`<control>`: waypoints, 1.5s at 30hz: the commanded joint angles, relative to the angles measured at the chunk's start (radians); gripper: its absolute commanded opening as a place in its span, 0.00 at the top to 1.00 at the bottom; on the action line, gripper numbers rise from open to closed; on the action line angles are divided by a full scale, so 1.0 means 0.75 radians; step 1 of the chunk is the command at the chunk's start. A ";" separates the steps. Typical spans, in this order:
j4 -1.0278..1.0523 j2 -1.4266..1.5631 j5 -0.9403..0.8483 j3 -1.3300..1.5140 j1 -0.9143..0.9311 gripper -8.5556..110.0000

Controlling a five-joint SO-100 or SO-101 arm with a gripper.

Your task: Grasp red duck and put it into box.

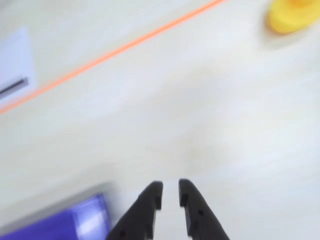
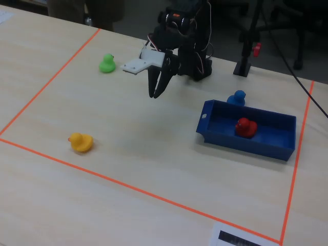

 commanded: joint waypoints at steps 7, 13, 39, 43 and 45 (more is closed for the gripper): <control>-0.149 0.963 -0.149 0.826 0.063 0.93; -0.115 1.225 -0.153 1.074 0.074 0.93; 0.724 1.442 -0.209 1.254 0.041 0.93; 0.724 1.442 -0.200 1.254 0.043 0.93; 0.726 1.442 -0.200 1.254 0.041 0.92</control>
